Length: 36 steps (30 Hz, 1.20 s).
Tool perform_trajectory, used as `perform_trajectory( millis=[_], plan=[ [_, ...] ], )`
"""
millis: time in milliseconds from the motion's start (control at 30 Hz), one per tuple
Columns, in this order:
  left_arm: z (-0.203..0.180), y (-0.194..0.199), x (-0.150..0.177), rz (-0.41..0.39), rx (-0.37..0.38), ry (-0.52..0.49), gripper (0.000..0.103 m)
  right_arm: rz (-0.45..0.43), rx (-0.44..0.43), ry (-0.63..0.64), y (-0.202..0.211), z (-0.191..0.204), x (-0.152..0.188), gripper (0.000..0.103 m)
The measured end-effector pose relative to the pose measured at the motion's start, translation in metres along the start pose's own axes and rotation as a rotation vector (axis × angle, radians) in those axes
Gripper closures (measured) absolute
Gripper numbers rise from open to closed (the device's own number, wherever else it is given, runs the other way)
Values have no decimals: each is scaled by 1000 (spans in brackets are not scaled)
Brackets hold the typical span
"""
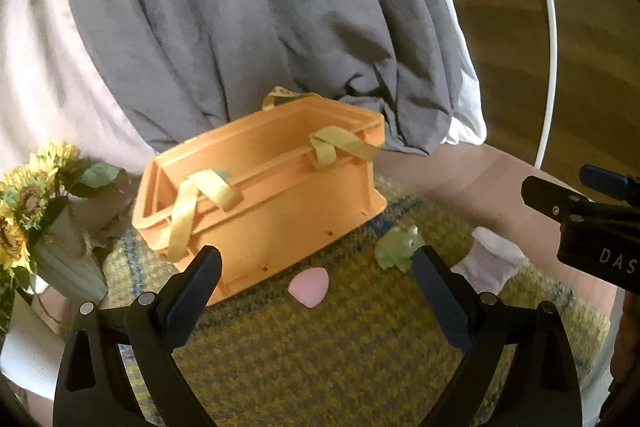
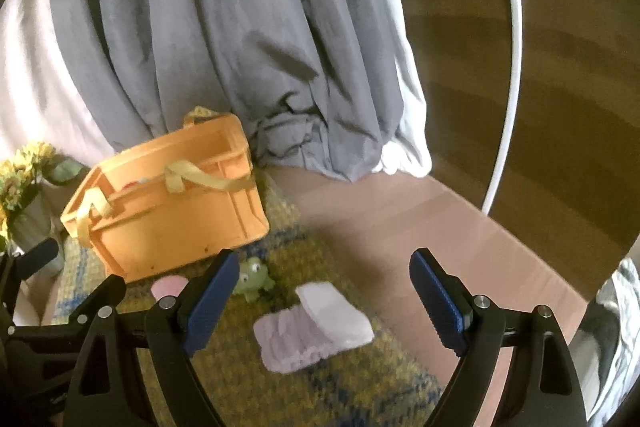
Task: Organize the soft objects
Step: 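Move both tools back toward the frog, heart and towel on the cloth, then grasp the pink heart sponge with the left tool while the right tool grasps the lavender towel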
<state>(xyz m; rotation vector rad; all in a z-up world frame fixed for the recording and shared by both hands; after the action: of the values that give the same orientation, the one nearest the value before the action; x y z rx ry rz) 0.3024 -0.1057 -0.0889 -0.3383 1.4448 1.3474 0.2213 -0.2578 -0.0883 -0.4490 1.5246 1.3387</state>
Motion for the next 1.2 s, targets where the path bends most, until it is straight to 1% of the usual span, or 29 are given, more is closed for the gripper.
perform_trajectory(
  millis=[200,433,667,800,867,1167,1200],
  plan=[
    [-8,-15,14,37,11,-23,5,47,3,-12,-12,-4,17,16],
    [-13,-38,29,85,24,-39,5,115,2,-35,-37,-11,32,24],
    [-12,-67,35,122,30,-24,5,156,14,-15,-64,-7,36,28],
    [-9,-82,36,139,36,-2,5,181,0,-15,-79,-3,36,36],
    [-7,-91,37,148,37,2,5,190,2,-10,-86,-1,35,36],
    [-9,-119,40,174,47,-6,6,230,13,-1,-105,-3,36,49],
    [-9,-122,41,182,52,-6,8,235,16,-1,-107,-4,37,50]
  ],
)
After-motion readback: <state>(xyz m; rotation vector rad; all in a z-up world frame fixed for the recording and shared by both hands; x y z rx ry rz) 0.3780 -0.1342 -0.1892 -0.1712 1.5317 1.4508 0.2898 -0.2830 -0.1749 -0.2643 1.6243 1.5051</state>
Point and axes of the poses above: each gripper's, at about its wrist camera, not at the fingertips, and y roughly against the way its jaws point, z to its left, x to its underside, the point moved 4 cm from there along -y, roughly the way its jaws point, and after that the axes turned 6 degrees about -x, right-handed, at the moved point
